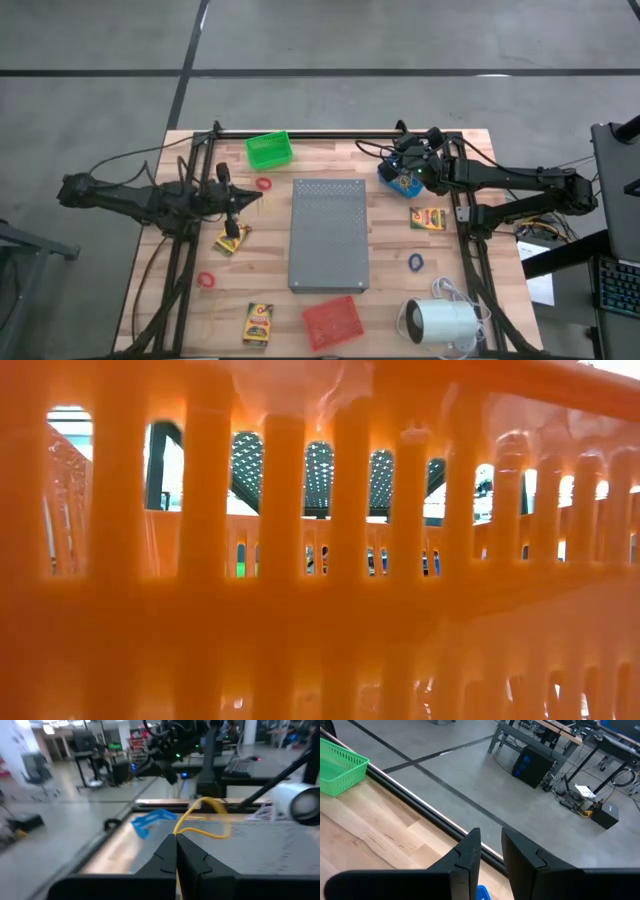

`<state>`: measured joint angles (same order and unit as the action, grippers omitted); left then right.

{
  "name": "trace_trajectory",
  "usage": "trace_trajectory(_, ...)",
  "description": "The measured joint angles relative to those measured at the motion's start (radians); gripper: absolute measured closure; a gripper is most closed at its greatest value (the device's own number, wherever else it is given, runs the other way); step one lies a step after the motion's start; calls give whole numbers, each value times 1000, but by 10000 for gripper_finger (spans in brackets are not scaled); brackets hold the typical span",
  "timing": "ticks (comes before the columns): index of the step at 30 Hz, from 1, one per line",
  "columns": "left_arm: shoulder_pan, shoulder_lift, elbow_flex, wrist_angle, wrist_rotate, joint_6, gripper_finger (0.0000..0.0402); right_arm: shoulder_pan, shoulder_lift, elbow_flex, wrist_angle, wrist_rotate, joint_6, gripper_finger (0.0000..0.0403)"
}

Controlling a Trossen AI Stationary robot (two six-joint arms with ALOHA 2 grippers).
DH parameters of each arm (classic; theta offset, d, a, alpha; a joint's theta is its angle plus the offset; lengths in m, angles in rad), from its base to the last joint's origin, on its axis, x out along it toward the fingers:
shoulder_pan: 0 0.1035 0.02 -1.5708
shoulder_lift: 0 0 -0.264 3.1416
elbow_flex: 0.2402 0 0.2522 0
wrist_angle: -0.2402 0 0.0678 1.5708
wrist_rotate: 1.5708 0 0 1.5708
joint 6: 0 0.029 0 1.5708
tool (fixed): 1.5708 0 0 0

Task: Pick & Place Office Desk Supplies
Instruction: Put the top yellow rubber band into the blue basket

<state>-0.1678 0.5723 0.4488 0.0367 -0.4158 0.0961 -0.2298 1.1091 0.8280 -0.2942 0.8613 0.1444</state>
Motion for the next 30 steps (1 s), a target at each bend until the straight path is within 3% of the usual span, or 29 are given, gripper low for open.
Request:
trace_trajectory(10, 140, 125, 55, 132, -36, 140, 400, 0, 0, 0, 50, -9, 36, 339)
trace_trajectory(18, 270, 307, 156, 210, 210, 230, 400, 0, 0, 0, 42, -13, 62, 341)
trace_trajectory(20, 294, 361, 187, 250, 255, 230, 400, 0, 0, 0, 32, -72, 46, 344)
trace_trajectory(26, 362, 523, 291, 268, 422, 318, 400, 1, 0, -11, 36, -412, -52, 354)
trace_trajectory(30, 404, 646, 357, 269, 547, 351, 400, 5, 0, -27, 55, -474, -101, 355)
